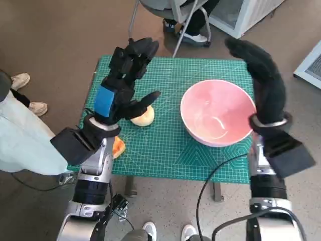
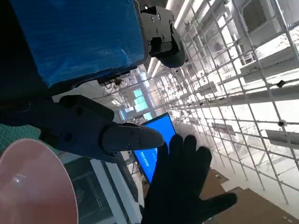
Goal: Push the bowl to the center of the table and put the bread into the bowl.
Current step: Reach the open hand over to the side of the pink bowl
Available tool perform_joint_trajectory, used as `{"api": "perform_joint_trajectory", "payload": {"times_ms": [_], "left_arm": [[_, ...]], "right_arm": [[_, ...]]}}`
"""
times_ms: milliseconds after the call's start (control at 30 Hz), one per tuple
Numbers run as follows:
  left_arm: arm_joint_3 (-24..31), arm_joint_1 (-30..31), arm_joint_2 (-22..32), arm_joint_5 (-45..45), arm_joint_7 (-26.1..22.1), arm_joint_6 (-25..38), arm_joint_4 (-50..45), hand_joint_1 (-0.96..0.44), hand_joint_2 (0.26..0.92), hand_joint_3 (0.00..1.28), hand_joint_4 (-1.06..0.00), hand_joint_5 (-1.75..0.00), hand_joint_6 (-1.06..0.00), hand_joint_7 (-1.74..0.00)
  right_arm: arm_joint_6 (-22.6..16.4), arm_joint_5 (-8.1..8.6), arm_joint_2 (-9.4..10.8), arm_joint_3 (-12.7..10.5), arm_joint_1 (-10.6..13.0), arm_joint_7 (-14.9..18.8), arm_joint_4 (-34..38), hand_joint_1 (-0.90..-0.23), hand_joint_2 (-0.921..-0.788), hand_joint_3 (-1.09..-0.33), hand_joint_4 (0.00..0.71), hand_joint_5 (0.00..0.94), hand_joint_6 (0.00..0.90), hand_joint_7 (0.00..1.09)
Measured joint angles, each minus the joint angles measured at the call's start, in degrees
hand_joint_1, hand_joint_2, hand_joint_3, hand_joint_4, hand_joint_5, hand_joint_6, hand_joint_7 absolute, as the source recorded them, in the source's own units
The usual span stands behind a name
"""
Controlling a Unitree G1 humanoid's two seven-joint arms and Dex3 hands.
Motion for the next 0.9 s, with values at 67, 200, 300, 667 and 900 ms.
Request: {"api": "perform_joint_trajectory", "payload": {"times_ms": [67,200,300,667,900], "left_arm": [[0.43,0.01,0.12,0.0,0.06,-0.02,0.01,-0.43,0.921,0.29,-0.2,-0.15,0.0,-0.74],[1.15,0.01,0.2,0.01,0.21,-0.64,0.36,-0.43,0.921,0.29,-0.19,-0.14,0.0,-0.74],[1.37,0.01,0.19,0.07,0.4,-1.52,1.06,-0.44,0.921,0.29,-0.19,-0.14,0.0,-0.74],[1.55,0.02,0.0,0.33,1.42,-3.6,2.84,-0.44,0.921,0.28,-0.19,-0.12,-0.01,-0.73],[1.54,0.02,-0.02,0.34,1.87,-3.61,3.47,-0.46,0.921,0.27,-0.2,-0.11,-0.02,-0.71]], "right_arm": [[-0.32,1.26,-1.19,-1.15,-0.14,0.69,1.91,-0.585,-0.921,-0.796,0.288,0.0,0.001,0.78],[-1.24,1.8,-3.33,-3.76,-0.27,0.42,5.63,-0.57,-0.921,-0.816,0.269,0.0,-0.001,0.78],[-1.73,1.45,-4.45,-5.43,-0.32,-1.37,8.39,-0.556,-0.921,-0.832,0.261,0.0,-0.001,0.77],[-0.3,-2.17,-7.67,-8.37,-0.65,-12.35,20.77,-0.516,-0.921,-0.855,0.258,0.002,-0.001,0.68],[5.81,-4.34,-7.82,-7.84,-0.92,-17.99,26.6,-0.514,-0.921,-0.876,0.25,0.001,0.0,0.67]]}}
